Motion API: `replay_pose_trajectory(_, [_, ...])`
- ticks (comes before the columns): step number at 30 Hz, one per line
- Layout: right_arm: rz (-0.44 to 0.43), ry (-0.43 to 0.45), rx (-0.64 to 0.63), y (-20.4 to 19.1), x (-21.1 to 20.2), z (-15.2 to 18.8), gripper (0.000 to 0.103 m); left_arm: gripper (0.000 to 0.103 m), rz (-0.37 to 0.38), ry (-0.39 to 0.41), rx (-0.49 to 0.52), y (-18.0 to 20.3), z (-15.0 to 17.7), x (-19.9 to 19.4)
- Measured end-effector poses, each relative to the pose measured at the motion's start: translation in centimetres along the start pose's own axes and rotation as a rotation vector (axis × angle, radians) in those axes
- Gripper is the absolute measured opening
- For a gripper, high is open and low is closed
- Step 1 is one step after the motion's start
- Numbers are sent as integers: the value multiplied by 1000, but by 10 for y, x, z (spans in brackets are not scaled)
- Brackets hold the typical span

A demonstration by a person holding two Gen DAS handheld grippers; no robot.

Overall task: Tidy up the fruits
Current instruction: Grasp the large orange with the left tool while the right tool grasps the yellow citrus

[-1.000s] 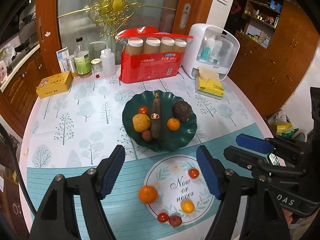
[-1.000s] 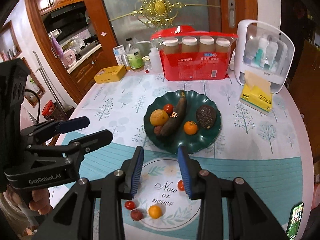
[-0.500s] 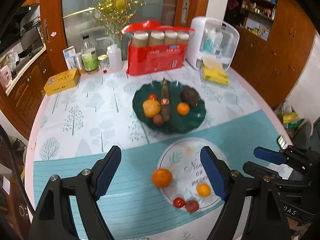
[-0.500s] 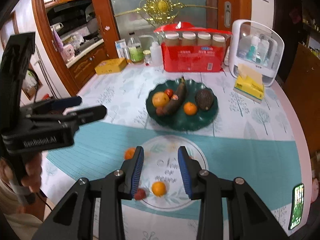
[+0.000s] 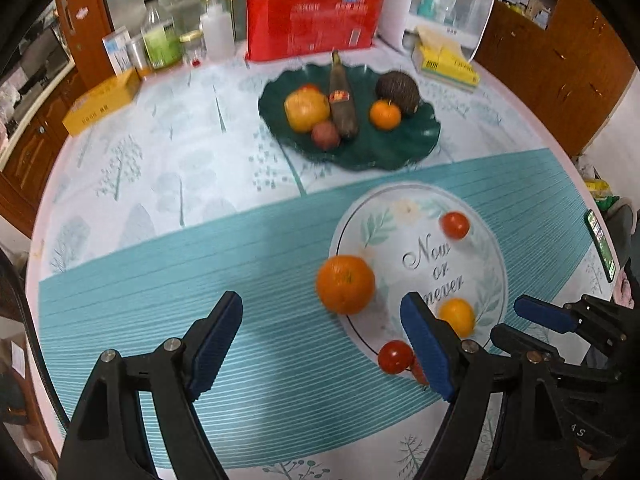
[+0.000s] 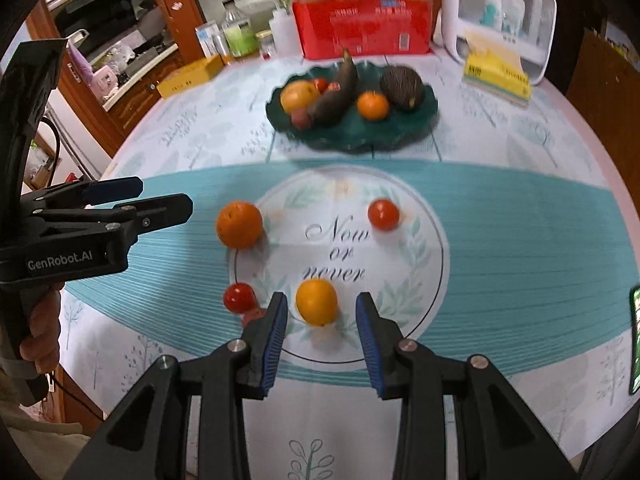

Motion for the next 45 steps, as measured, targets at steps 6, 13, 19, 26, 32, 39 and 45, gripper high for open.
replay_pose_trajectory(6, [-24, -23, 26, -3, 21, 5, 36, 80, 22, -73, -29, -1, 8, 31])
replay_pose_trajectory(13, [-42, -43, 36, -3, 40, 6, 36, 80, 42, -121, -45, 0, 7, 52])
replay_pose_trajectory(19, [-51, -62, 42, 0, 49, 9, 36, 80, 38, -139, -37, 7, 7, 66])
replay_pose_trajectory(26, [-43, -66, 45, 0, 54, 10, 36, 77, 21, -133, -21, 14, 7, 74])
replay_pose_trajectory(32, [-31, -54, 30, -2, 55, 11, 32, 67, 24, -136, -19, 16, 6, 77])
replay_pose_trajectory(39, [-15, -45, 16, -4, 53, 13, 31, 45, 32, -118, -8, 19, 5, 77])
replay_pose_trajectory(45, [-14, -34, 17, -4, 50, 12, 30, 42, 41, -114, -17, 22, 6, 75])
Point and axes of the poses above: each gripper's, at about its wrist camera, not at the fingertips, and x roughly the way its jaws point, y to its right, z to its underside, the point moved 7 cm from there along x, roughly the way its jaws point, and after that the axes turned 6 degrees about -x, right-handed, at the moved point
